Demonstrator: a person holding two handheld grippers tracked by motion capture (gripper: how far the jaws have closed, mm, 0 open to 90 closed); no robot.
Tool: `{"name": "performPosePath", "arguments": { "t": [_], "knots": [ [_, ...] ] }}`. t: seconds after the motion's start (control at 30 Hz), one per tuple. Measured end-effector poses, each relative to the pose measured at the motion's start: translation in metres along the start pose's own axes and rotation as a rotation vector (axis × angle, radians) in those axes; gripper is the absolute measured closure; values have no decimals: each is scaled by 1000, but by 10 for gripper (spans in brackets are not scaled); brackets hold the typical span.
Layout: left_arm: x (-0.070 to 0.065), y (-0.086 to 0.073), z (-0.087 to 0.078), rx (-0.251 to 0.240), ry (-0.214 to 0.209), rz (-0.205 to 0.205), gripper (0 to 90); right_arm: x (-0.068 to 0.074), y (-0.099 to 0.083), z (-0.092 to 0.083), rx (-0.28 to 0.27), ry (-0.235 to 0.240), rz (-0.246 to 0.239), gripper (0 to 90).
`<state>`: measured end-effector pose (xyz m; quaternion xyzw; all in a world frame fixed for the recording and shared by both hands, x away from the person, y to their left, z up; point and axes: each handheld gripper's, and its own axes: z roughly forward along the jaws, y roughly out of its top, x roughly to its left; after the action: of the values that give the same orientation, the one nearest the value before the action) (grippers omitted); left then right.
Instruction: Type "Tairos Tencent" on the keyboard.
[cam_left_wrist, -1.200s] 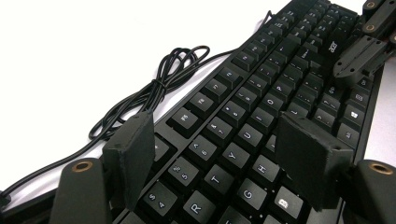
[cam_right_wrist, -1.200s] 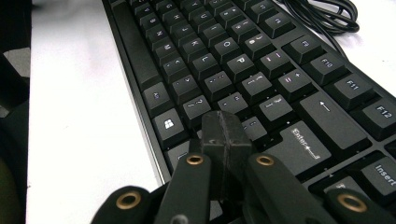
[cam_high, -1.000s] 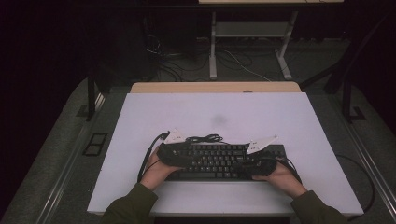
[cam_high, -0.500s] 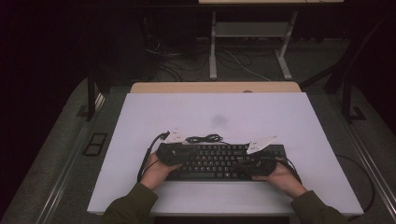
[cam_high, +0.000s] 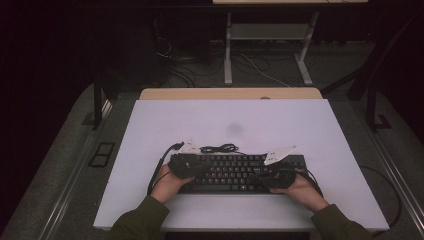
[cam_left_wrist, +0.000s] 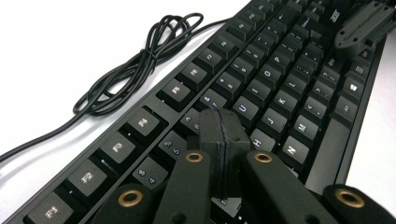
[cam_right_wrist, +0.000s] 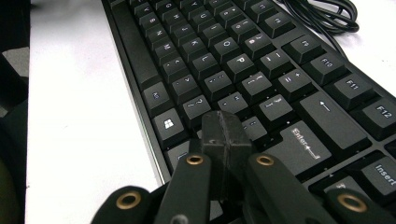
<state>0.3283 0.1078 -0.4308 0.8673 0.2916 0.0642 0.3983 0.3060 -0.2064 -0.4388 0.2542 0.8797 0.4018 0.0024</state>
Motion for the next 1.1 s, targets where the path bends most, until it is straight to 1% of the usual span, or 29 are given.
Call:
{"name": "performPosePath", "arguments": {
  "t": [0.33, 0.4, 0.47, 0.6, 0.8, 0.83, 0.9, 0.93, 1.1],
  "knots": [
    [0, 0, 0, 3, -3, -3, 894, 0, 0, 0, 1, 0, -1, 894],
    [0, 0, 1, 5, -6, 0, 894, 0, 0, 0, 1, 0, -1, 894],
    [1, 0, 1, 18, -4, 13, 894, 0, 0, 0, 1, 0, -1, 894],
    [0, -1, 2, 17, -6, 6, 894, 0, 0, 0, 1, 0, -1, 894],
    [1, 0, 1, 21, -6, 11, 894, 0, 0, 0, 2, 0, -1, 894],
    [1, 0, 1, 20, -6, 10, 894, 0, 0, 0, 1, 0, -1, 894],
    [0, 0, 0, 0, -6, -2, 894, 0, 0, 0, 2, -1, -1, 894],
    [-1, 1, -1, -3, -3, 4, 894, 0, 0, 0, 2, -1, -1, 894],
    [-1, 1, -2, -5, -7, 0, 893, 0, 0, 0, 1, -1, 0, 894]
  ]
}}
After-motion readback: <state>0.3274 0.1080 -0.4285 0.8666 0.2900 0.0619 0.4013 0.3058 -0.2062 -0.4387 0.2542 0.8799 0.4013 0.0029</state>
